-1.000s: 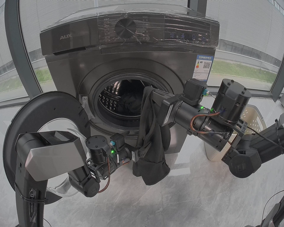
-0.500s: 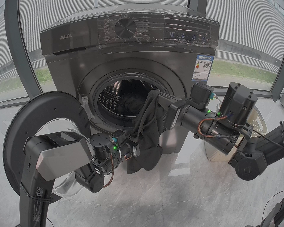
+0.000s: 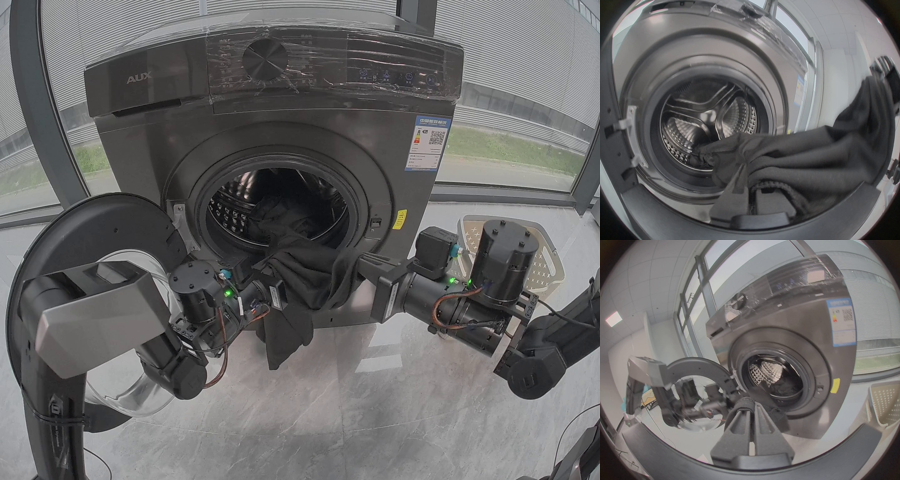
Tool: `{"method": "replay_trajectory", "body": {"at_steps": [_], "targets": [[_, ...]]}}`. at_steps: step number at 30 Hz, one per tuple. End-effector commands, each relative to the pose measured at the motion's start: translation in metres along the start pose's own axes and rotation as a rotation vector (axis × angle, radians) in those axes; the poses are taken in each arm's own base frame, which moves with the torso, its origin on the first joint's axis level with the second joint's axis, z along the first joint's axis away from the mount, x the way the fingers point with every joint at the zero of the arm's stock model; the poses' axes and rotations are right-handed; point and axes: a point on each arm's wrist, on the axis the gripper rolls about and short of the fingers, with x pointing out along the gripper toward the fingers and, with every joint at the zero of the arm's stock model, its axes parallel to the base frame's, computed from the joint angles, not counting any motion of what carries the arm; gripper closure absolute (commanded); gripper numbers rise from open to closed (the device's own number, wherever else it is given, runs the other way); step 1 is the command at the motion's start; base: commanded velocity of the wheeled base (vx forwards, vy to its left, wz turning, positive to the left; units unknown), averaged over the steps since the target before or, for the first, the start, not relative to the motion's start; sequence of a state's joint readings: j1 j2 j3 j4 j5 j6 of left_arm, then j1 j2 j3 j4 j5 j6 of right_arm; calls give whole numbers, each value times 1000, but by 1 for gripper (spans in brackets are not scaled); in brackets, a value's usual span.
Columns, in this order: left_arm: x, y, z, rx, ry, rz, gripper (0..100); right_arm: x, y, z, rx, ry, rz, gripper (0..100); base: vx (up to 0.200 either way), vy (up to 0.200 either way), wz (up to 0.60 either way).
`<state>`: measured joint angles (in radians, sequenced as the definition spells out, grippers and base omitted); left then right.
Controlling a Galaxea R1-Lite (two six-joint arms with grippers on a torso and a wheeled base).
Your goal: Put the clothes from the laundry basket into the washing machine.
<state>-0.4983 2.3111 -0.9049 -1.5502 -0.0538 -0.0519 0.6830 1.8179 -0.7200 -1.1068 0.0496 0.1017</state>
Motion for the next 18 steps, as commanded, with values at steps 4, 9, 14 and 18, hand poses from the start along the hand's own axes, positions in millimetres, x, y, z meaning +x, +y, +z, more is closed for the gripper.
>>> {"method": "replay_trajectory", "body": {"at_steps": [4,9,14,18], "targets": [[-36,-10,54,-11,-53,-15,100,2,-36,-46,19,124,-92,100,0,0,0],[-53,-13,72,-12,-70,-22,100,9,-39,-68,21,128,-95,100,0,0,0],[-72,-23,84,-29,-71,-50,100,11,-36,-76,18,122,-78,100,0,0,0],[-87,-29,98,-57,-93,-60,100,0,-33,-82,23,161,-75,0,0,0,0]]}}
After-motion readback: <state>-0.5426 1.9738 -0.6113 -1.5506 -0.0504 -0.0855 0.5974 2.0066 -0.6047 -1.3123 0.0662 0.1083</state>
